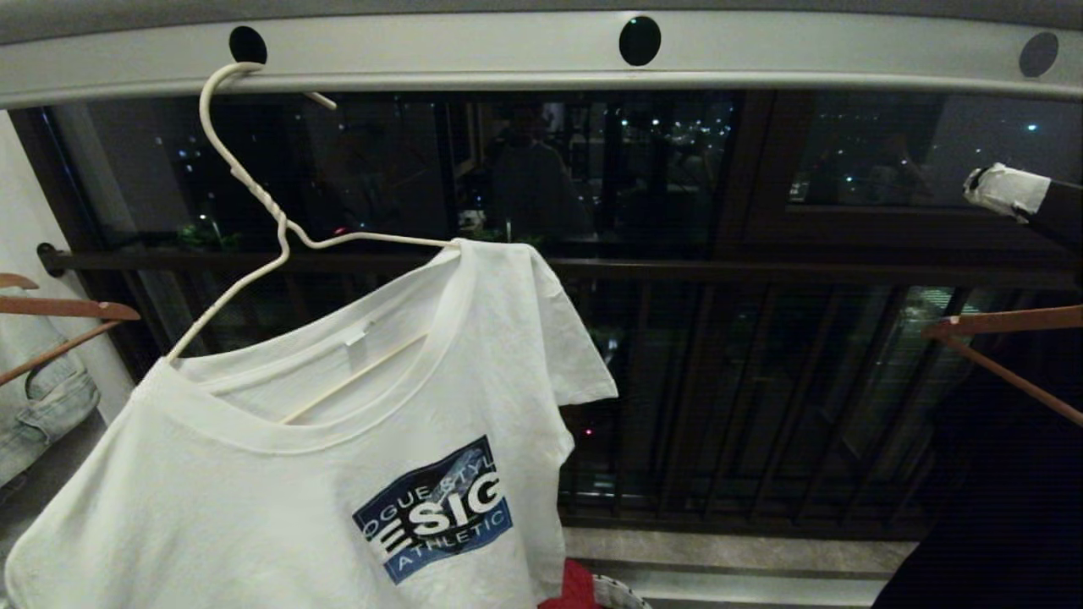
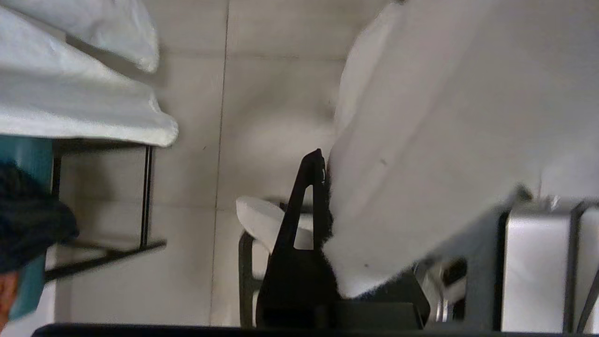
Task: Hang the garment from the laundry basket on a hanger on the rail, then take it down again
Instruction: Take the clothes off the clothes rack
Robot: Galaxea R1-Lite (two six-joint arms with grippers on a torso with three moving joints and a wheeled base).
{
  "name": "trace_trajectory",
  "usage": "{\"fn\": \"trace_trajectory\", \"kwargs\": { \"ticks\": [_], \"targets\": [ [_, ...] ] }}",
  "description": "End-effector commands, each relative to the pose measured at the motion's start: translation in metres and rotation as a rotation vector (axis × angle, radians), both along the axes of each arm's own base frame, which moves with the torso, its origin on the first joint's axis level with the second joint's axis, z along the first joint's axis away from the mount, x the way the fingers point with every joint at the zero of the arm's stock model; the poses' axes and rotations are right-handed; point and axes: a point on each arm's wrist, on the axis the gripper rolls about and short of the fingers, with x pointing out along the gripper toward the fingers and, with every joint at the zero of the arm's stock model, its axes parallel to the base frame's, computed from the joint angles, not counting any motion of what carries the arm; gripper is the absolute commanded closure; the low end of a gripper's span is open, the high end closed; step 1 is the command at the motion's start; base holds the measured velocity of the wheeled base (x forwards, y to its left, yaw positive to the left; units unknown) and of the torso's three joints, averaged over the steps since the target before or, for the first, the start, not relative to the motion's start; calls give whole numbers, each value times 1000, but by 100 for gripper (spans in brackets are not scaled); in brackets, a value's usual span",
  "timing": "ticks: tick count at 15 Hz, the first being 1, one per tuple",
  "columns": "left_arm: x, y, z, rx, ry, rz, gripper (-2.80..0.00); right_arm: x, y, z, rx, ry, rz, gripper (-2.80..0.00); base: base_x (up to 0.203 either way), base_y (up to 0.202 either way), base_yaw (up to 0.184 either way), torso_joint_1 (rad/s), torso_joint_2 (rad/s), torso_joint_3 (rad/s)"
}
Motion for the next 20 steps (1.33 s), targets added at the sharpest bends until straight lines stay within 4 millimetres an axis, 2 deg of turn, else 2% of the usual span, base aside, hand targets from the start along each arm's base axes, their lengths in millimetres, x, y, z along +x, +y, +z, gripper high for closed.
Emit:
{"fn": "trace_trajectory", "kwargs": {
  "ticks": [1,11,12,15,20],
  "targets": [
    [-7,0,-4,6,47,3,0,0,0,0,0,-3,5,0,0,0,0,0,0,0],
    [-10,0,13,11,-45,2,0,-4,-1,2,3,-15,3,0,0,0,0,0,0,0],
    [-10,0,15,12,-53,0,-280,-4,-1,2,3,-15,3,0,0,0,0,0,0,0],
    [-12,0,20,12,-79,2,-280,-4,-1,3,3,-18,3,0,0,0,0,0,0,0],
    [-26,0,59,10,-254,1,-280,-8,-1,4,5,-30,3,0,0,0,0,0,0,0]
  ]
}}
